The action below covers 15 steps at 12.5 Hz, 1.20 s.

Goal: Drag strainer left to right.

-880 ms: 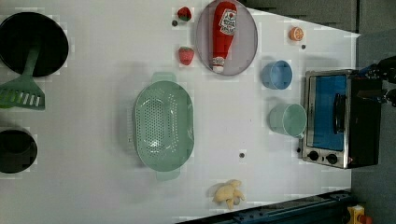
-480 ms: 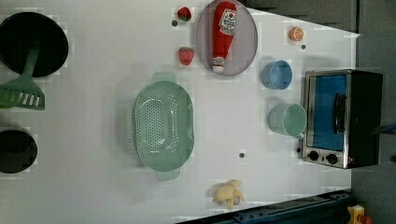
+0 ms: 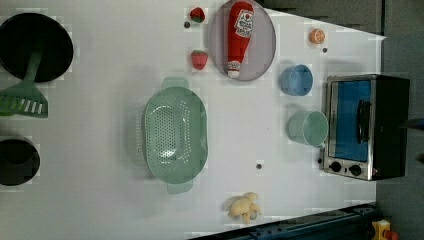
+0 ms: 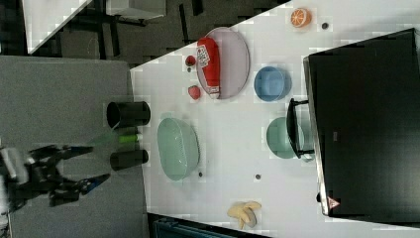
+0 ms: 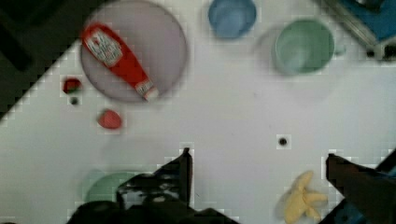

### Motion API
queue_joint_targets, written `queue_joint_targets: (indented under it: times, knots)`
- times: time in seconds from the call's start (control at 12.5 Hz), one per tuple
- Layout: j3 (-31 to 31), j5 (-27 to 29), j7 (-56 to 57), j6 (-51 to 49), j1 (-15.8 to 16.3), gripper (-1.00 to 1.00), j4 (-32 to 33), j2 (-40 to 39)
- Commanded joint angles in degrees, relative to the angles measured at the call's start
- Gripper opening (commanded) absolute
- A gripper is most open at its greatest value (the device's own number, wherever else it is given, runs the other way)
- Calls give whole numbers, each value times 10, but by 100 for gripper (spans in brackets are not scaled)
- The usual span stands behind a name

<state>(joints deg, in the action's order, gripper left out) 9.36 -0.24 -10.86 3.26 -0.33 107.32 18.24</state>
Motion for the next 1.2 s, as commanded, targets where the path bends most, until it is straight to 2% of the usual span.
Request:
queue_joint_targets:
  times: [0.08, 0.4, 0.64, 0.96, 1.2]
  knots:
    - [85, 5, -169, 0, 35, 100, 26, -83]
    - [192, 4, -398, 103, 36, 100, 32, -156]
    - [237, 2, -564, 189, 37, 100, 59, -221]
    - [245, -16, -620, 298, 40, 100, 108, -314]
    - [242, -24, -673, 423, 43, 100, 117, -405]
